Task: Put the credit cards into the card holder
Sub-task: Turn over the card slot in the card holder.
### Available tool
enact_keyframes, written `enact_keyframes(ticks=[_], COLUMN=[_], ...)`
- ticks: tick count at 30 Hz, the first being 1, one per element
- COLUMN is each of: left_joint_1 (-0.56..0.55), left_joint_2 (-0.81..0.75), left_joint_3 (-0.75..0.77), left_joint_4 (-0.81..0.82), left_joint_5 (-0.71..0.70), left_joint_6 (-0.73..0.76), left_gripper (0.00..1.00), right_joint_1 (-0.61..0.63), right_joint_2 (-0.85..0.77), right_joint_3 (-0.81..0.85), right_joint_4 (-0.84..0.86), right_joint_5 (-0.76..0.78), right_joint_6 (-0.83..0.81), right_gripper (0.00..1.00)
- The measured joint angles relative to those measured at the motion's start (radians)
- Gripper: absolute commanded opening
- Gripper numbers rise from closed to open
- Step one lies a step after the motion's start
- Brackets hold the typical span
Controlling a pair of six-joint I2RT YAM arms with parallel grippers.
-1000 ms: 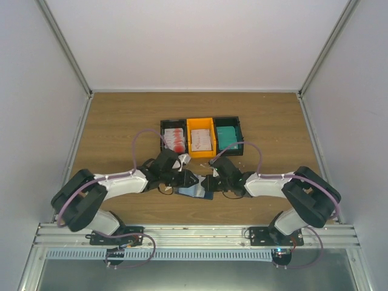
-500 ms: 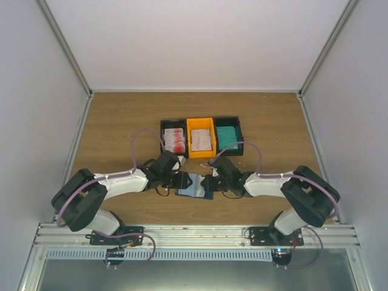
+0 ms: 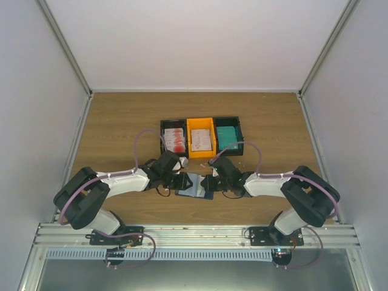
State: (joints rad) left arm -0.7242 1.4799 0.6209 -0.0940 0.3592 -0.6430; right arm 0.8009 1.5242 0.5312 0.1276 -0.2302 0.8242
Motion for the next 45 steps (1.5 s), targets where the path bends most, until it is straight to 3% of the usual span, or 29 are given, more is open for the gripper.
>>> enact_keyframes(ticks=[19,29,39,45], left_joint_1=[0.000,-0.002,-0.030,-0.037], left_joint_2=[-0.050,0.020,0.128,0.156], left_joint_3=[0.000,0.000,0.001,0.005], left_joint_4=[0.064,0.202,0.267,0.270], left_joint_5=[0.136,0.265,0.296,0.286], left_joint_6=[0.008,0.008,0.008,0.007], left_gripper=[0.35,0.30,0.29,0.26], right_joint_1=[0.000,0.000,0.000,0.000], right_joint_2=[-0.010,-0.184,-0.338,-0.381], right_joint_3=[-0.005,-0.057,-0.082,-0.074], right_joint_4=[0.000,-0.034,-0.138,-0.173], right_joint_5=[0.011,0.106,0.257,0.270], right_joint_6=[0.005,0.042,0.090,0.066], right_gripper=[0.05,0.10,0.11,0.11])
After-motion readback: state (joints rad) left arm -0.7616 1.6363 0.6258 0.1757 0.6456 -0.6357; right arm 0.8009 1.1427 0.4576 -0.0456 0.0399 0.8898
